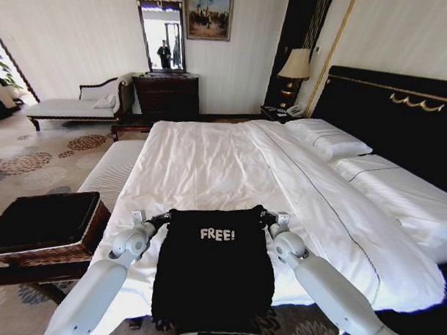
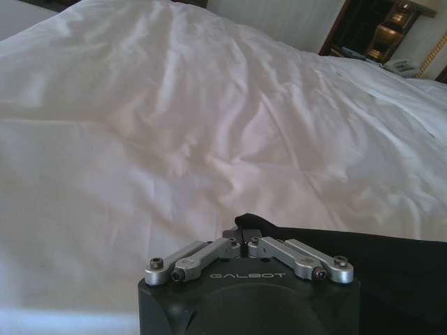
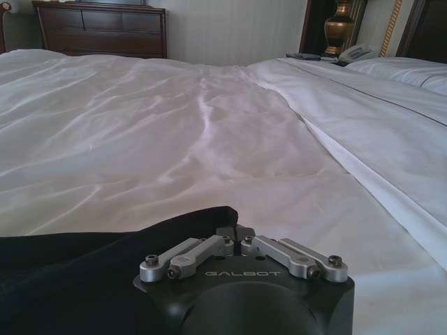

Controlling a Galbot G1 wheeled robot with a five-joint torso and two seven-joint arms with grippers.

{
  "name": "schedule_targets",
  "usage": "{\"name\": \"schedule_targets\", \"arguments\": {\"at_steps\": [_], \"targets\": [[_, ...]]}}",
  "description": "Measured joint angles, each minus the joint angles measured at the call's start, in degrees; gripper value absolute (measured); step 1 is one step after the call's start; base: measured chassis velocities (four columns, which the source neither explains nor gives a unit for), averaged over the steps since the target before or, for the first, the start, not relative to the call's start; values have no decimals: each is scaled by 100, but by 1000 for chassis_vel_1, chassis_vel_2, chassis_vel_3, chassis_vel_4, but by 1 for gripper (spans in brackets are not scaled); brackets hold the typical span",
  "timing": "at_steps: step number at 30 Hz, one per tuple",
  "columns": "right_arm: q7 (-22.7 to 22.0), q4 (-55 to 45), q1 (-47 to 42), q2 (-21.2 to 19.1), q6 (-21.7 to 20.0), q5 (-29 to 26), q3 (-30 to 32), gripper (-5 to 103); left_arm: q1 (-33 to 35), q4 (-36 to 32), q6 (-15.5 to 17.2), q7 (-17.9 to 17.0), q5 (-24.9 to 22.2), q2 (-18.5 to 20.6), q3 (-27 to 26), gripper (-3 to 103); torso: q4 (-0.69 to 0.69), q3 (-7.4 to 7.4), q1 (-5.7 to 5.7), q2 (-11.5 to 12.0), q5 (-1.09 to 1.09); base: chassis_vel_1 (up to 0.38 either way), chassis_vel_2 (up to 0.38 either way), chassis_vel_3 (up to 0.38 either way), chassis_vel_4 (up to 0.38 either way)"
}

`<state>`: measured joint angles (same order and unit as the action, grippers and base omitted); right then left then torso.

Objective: Fold the clothes on the bed and place them into the basket.

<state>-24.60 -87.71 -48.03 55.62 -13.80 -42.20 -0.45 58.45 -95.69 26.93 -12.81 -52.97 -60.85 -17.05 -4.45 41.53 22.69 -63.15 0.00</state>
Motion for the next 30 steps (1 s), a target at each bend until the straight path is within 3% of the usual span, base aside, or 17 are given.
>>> {"name": "schedule_targets", "arguments": {"at_steps": [4, 9, 21, 27, 29, 30], "targets": [[316, 809, 531, 362, 550, 237, -180, 0, -195, 458, -141, 2, 91, -204, -22, 0, -2, 1, 1, 0, 0, 0, 0, 0, 0], [484, 1236, 872, 621, 784, 263, -356, 0, -406, 767, -247, 9, 97, -336, -37, 0, -2, 0, 1, 0, -1, 0, 0, 0, 0], [352, 1748, 1074, 893, 695, 536, -521, 0, -746, 1175, -333, 58, 100, -468, -62, 0, -2, 0, 0, 0, -1, 0, 0, 0, 0], [419, 2224, 1229, 1103, 884, 623, -521, 0, -946, 1484, -392, 63, 111, -595, -69, -3, -1, 0, 0, 0, 0, 0, 0, 0, 0], [458, 2251, 1241, 1123, 997, 651, -521, 0, -941, 1459, -424, 51, 133, -623, -71, 7, 0, 0, 0, 0, 0, 0, 0, 0, 0], [458, 2251, 1241, 1123, 997, 651, -521, 0, -941, 1459, -424, 51, 133, -623, -71, 7, 0, 0, 0, 0, 0, 0, 0, 0, 0]]}}
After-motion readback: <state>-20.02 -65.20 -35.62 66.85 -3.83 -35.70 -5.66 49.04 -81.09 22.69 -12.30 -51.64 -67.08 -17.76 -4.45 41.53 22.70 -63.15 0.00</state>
